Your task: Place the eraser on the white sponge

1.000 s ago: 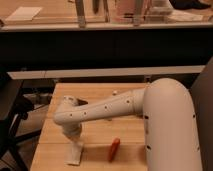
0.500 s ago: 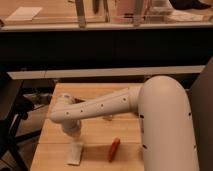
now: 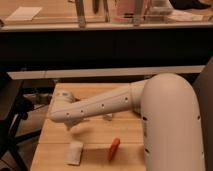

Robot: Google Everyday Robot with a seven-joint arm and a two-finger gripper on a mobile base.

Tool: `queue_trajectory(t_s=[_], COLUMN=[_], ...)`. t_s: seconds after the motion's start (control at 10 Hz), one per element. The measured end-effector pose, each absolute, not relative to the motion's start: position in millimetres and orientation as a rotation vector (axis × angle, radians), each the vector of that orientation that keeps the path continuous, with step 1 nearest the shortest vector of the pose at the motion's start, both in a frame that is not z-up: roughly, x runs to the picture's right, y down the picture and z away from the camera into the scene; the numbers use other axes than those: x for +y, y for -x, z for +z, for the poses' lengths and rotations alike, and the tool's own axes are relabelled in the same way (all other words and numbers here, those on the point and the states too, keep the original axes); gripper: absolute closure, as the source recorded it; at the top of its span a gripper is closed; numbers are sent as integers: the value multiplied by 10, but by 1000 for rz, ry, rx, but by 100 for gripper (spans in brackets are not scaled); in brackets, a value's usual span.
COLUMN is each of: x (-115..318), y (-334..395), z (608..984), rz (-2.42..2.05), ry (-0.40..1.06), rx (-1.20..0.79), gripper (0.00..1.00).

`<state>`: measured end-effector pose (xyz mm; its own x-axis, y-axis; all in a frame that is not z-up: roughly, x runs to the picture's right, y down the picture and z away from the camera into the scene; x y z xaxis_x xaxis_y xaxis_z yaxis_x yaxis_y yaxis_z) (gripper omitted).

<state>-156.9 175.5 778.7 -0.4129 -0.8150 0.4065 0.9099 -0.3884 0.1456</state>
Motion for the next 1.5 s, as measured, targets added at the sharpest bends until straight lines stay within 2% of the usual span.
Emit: queue_trajectory(t_s=[0.3, 0.6, 0.9, 1.2, 1.3, 1.5], x=[1315, 969, 556, 246, 195, 213], y=[1632, 1727, 1781, 1840, 1807, 1770], z=[7869, 7934, 8167, 8437, 8563, 8636], rz=[-2036, -2072, -2075, -2056, -1981, -1915], ry=[230, 144, 71, 56, 84, 94], rx=[-331, -336, -410, -509, -597, -626], gripper=[20, 20, 20, 20, 20, 20])
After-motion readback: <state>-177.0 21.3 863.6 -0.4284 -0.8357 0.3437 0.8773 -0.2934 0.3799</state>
